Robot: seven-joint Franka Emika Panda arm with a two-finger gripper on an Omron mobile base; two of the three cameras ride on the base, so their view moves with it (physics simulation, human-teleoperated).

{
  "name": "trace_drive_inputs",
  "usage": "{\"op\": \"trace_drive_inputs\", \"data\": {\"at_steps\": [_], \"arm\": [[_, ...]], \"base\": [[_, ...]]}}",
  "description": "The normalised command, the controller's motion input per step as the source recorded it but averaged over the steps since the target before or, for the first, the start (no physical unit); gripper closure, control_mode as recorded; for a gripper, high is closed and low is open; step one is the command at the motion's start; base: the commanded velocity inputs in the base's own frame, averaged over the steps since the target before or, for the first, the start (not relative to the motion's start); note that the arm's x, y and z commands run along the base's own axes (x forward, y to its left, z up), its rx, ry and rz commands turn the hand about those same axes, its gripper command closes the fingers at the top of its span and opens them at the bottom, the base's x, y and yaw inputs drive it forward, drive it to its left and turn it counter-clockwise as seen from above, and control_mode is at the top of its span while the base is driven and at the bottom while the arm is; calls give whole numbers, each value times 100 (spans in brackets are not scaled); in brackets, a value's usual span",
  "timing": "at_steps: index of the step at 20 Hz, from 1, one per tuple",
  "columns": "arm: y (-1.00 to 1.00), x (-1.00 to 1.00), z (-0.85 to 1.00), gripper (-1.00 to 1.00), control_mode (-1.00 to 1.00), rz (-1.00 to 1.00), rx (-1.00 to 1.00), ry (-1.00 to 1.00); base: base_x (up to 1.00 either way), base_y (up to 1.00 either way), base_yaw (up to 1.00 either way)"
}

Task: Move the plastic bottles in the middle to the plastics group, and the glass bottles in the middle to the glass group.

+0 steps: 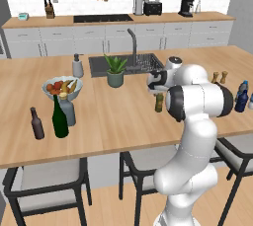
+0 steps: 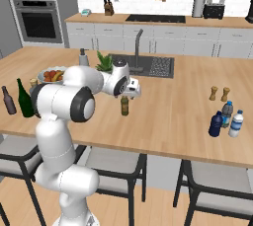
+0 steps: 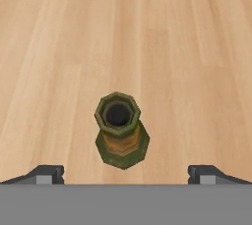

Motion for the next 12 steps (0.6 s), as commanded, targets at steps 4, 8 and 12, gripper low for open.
{"op": "trace_drive_inputs", "data": {"at_steps": [4, 8, 12], "arm": [[0, 10, -6, -100, -100, 0, 0, 0], [0, 11, -2, -100, -100, 0, 0, 2], [0, 11, -5, -100, -100, 0, 0, 0]], "base": [[0, 0, 0], [0, 0, 0], [0, 0, 0]]}}
